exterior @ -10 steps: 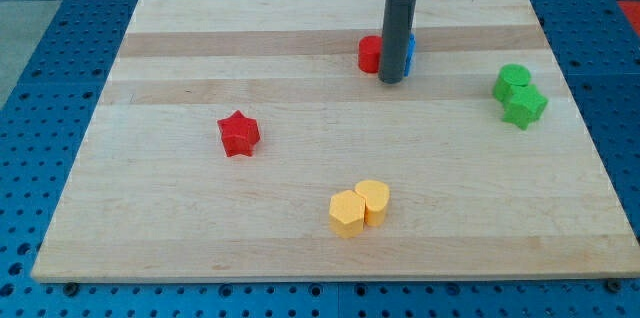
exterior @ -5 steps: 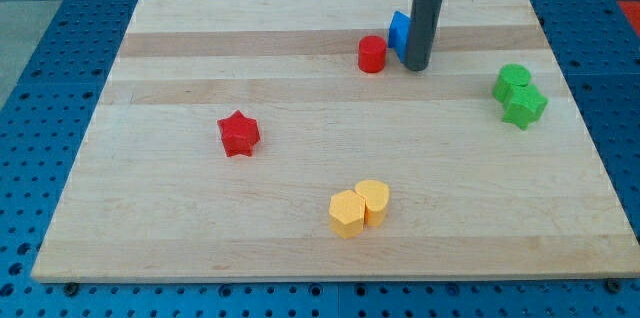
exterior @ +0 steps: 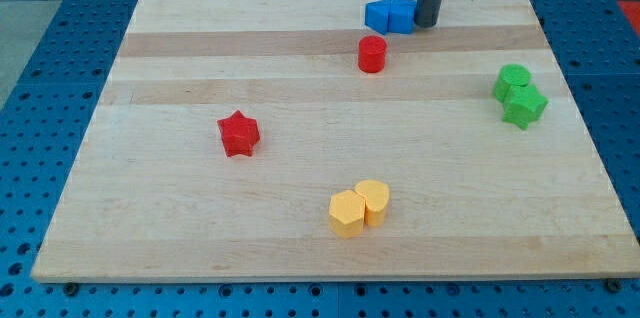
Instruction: Push blue cube and blue triangle towards top center
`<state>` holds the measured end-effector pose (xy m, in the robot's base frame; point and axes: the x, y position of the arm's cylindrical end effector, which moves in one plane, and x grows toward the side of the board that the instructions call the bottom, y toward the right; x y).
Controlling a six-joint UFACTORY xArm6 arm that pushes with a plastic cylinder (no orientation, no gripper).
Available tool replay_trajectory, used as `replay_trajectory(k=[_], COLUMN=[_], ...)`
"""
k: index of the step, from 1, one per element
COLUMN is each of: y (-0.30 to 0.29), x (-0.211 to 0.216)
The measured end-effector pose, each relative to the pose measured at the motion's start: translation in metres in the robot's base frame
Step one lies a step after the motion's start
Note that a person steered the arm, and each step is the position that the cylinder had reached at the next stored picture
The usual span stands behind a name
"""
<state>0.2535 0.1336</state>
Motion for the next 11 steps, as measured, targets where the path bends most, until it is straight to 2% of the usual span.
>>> replay_trajectory(k=[2, 4, 7, 11], y=[0.002, -0.01, -0.032, -0.048], x=[-0.009, 0.008, 0.012, -0.012])
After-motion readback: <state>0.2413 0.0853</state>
